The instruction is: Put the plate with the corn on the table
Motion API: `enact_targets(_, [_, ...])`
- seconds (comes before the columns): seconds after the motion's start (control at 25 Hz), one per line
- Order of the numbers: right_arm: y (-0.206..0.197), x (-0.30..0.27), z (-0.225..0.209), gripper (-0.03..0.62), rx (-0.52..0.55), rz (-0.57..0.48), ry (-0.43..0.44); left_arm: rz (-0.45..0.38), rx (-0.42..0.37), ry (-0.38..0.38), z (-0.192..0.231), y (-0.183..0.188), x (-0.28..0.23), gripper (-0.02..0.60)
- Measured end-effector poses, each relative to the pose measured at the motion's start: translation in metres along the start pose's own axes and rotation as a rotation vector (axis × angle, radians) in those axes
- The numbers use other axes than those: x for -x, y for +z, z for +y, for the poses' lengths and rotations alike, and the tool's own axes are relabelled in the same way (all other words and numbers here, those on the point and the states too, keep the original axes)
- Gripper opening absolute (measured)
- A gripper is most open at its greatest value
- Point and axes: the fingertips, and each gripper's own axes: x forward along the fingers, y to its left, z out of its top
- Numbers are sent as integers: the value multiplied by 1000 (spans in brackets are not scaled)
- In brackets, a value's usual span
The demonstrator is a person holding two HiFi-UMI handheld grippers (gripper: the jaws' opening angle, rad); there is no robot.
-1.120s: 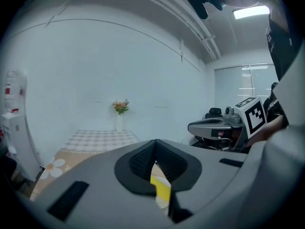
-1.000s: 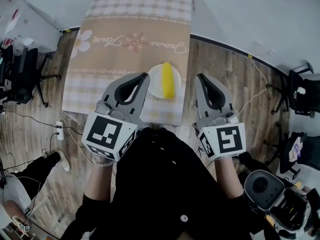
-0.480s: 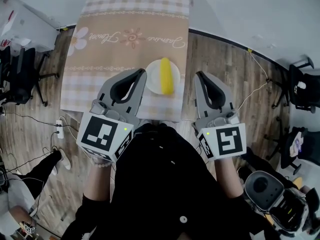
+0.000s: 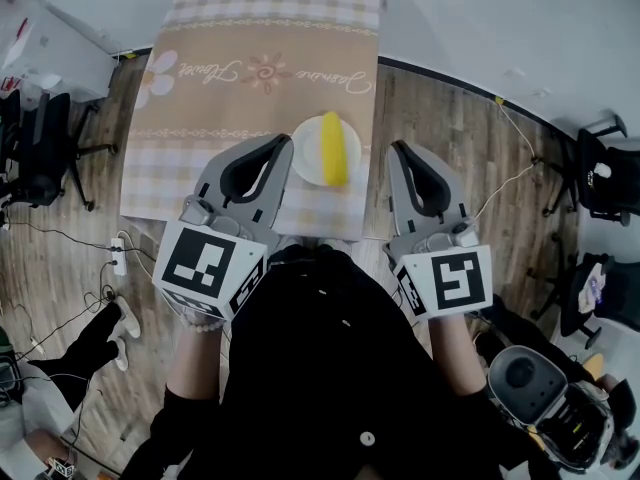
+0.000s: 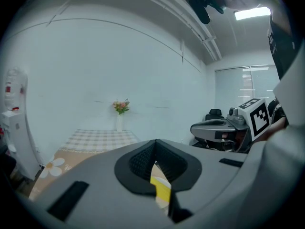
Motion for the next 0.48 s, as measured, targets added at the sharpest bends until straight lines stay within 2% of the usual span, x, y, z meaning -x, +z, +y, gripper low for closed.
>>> enact_targets(0.48, [-4, -3, -1, 44, -4, 15, 1, 7, 10, 2, 4, -1, -3, 14])
